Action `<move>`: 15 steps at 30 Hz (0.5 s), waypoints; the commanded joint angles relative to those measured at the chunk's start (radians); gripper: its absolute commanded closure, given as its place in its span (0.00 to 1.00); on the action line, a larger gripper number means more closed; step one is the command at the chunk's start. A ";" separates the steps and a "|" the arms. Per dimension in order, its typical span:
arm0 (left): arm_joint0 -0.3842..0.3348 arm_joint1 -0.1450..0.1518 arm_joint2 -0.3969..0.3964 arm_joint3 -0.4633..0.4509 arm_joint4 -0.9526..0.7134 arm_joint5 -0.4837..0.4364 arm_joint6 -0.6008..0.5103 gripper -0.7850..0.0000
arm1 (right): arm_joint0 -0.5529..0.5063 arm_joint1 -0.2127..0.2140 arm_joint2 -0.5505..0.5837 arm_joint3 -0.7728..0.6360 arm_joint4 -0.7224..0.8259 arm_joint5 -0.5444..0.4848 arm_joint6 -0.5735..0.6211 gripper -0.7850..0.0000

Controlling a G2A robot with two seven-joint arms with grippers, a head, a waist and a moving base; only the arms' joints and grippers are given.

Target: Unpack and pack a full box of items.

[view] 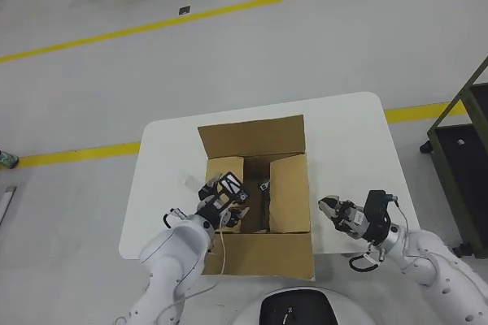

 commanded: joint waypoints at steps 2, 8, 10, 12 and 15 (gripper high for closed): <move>-0.022 0.000 0.060 0.048 0.123 0.011 0.009 0.00 | -0.018 0.003 0.021 -0.024 -0.009 0.017 0.003 1.00; -0.054 -0.009 0.129 0.131 0.213 0.070 -0.017 0.00 | -0.026 0.003 0.030 -0.042 0.006 0.020 -0.006 1.00; -0.064 -0.011 0.145 0.149 0.253 0.086 -0.022 0.00 | -0.019 0.001 0.027 -0.051 0.011 0.020 -0.002 1.00; -0.068 -0.013 0.150 0.161 0.271 0.101 -0.032 0.00 | -0.005 -0.001 0.022 -0.058 0.017 0.028 0.007 1.00; -0.071 -0.013 0.153 0.165 0.315 0.115 -0.038 0.00 | 0.025 -0.006 0.004 -0.065 0.028 0.044 0.034 1.00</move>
